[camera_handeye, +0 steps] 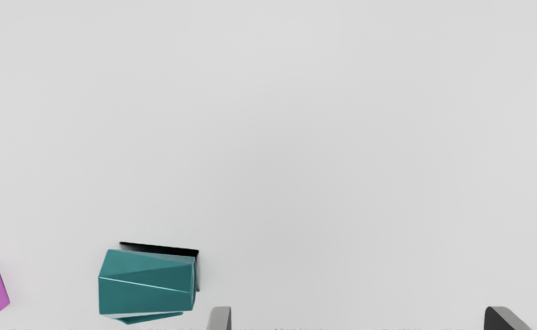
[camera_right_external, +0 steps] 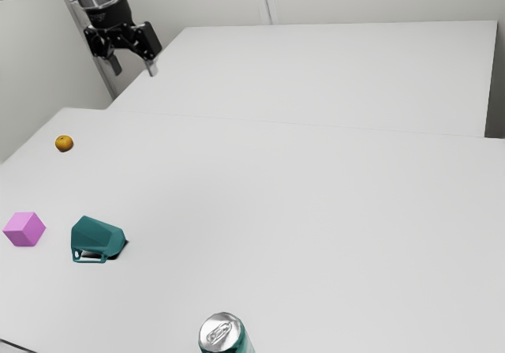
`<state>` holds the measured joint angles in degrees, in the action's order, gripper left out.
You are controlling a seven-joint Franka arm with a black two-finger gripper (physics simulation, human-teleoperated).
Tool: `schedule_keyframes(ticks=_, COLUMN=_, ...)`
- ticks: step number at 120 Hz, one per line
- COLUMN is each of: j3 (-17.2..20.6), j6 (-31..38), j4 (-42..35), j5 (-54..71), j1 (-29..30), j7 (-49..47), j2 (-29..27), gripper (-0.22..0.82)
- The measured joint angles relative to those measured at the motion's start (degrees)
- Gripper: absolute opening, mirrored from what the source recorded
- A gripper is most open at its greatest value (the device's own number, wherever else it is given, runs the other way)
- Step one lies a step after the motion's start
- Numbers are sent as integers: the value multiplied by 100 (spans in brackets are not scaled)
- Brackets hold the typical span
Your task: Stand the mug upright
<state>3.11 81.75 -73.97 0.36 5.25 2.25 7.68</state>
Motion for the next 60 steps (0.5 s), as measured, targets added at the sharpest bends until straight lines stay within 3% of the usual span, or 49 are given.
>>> schedule_keyframes(ticks=20, j3=-74, j6=-32, j4=-242, j5=36, j1=-91, j7=-135, j2=-276, gripper=60)
schedule_keyframes(ticks=34, j3=-1209, j6=69, j4=-970, j5=-438, j1=-645, j7=-167, j2=-483, gripper=60)
schedule_keyframes(ticks=60, j3=-2525, j6=583, j4=-2315, j5=-1652, j1=-345, j7=276, j2=-619, gripper=60)
